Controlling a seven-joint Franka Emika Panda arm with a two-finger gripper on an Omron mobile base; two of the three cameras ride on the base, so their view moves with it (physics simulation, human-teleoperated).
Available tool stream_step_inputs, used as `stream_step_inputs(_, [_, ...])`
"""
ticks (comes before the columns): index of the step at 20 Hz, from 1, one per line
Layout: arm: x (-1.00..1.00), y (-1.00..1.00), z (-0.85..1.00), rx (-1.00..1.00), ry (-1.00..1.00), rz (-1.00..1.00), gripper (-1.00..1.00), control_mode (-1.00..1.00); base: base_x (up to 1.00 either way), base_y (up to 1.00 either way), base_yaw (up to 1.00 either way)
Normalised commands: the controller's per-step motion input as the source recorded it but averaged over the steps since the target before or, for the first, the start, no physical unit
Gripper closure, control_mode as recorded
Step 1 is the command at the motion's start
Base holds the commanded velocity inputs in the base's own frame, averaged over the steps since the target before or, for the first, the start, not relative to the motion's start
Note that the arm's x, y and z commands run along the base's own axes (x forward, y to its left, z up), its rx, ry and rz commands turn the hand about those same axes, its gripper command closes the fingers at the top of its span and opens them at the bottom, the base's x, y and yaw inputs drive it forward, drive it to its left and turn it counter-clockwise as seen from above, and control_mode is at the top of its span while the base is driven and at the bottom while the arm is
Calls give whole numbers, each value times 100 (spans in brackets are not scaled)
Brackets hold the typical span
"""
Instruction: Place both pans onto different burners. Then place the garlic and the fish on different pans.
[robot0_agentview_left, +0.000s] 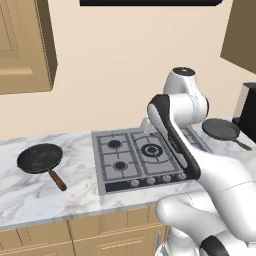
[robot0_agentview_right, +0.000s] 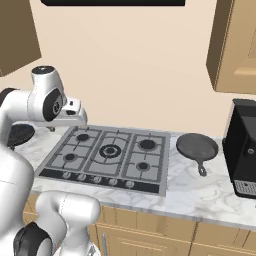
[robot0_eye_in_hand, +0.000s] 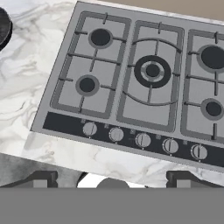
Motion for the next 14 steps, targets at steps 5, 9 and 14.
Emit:
stream_step_inputs(5, [-27, 39, -19, 0, 0, 5, -100, -100, 0, 0, 0])
stream_step_inputs(9, [-19, 44, -22, 0, 0, 3, -100, -100, 0, 0, 0])
stream_step_inputs(14, [-13, 47, -18, 0, 1, 2, -100, -100, 0, 0, 0])
